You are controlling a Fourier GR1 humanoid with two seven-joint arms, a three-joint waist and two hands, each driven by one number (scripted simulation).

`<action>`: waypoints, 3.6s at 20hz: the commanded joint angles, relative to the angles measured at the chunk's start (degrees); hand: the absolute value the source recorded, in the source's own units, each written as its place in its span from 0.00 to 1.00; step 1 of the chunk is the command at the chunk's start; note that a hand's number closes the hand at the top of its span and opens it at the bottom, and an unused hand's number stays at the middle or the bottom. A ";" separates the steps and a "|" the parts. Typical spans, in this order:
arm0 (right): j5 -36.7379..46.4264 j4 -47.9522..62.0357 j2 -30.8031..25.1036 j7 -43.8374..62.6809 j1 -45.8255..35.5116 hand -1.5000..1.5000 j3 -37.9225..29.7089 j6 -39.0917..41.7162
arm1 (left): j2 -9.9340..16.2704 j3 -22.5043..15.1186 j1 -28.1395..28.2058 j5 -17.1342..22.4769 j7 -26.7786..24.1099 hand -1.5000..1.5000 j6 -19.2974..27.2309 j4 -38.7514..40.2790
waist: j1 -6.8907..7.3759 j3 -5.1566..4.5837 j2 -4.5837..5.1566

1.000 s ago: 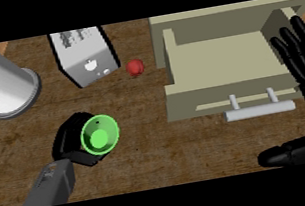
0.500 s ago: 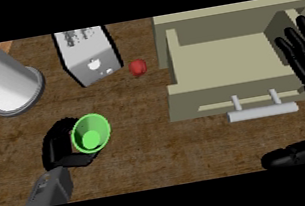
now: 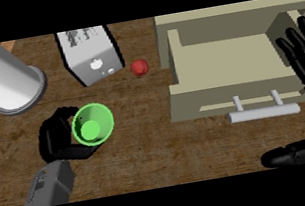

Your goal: Pick up the cup, place it into the drawer and close the drawer

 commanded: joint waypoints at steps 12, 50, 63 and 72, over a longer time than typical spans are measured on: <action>-1.77 1.67 -1.12 -0.54 0.34 0.00 -2.32 1.32 | -5.75 -13.19 -2.40 7.77 32.47 1.00 13.16 -38.89 | -0.46 -0.02 0.12; -1.36 4.44 -1.11 -4.45 -0.20 0.00 -2.20 3.41 | -5.80 -28.34 -49.51 14.71 33.01 1.00 40.28 7.35 | -3.35 0.00 0.75; -2.07 3.35 -0.99 -4.16 0.06 0.00 -1.60 3.95 | -5.80 -35.91 -55.75 20.97 29.01 1.00 37.86 21.85 | -5.28 0.02 1.40; -1.33 7.67 0.01 -4.82 -4.38 0.00 -0.06 3.62 | -5.80 -48.63 -56.39 22.52 35.76 0.00 44.44 20.42 | -6.47 0.08 1.49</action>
